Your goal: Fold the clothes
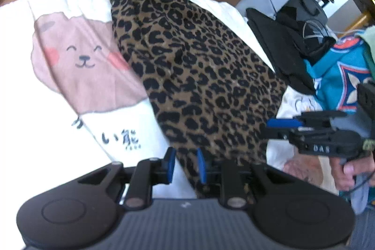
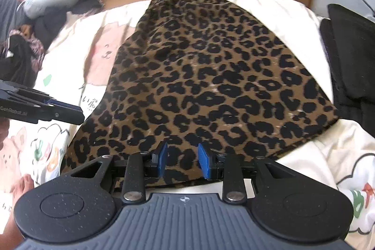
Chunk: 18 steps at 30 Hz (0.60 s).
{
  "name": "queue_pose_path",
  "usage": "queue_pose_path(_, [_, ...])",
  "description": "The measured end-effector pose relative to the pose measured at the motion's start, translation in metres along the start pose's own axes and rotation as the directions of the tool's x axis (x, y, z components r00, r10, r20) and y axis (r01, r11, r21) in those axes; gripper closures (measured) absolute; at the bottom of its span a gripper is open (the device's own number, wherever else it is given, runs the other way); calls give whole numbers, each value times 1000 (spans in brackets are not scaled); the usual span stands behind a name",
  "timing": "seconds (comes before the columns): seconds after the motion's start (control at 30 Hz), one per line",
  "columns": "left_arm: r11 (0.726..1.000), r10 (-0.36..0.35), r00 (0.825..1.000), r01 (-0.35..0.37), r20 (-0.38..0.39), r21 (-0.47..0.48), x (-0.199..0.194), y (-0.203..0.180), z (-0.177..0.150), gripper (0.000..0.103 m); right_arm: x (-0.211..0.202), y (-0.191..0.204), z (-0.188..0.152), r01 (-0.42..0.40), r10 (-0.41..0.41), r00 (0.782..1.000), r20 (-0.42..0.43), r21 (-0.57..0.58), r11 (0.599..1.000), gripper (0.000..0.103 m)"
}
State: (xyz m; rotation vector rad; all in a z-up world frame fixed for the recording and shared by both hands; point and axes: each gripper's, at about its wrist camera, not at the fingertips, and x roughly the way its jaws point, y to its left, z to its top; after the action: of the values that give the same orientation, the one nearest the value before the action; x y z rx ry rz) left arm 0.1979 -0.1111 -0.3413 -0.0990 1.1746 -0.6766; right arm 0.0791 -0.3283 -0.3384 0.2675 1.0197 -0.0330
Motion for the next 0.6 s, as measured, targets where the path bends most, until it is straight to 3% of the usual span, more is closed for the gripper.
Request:
queue_pose_path(0.27, [999, -5, 999, 4, -47, -37, -4, 15, -23, 81, 19, 13, -11, -14, 11, 997, -70, -36, 999, 67])
queue_pose_path(0.6, [999, -41, 993, 38, -110, -28, -14, 11, -50, 77, 14, 45, -17, -109, 96, 991, -92, -155, 982, 67])
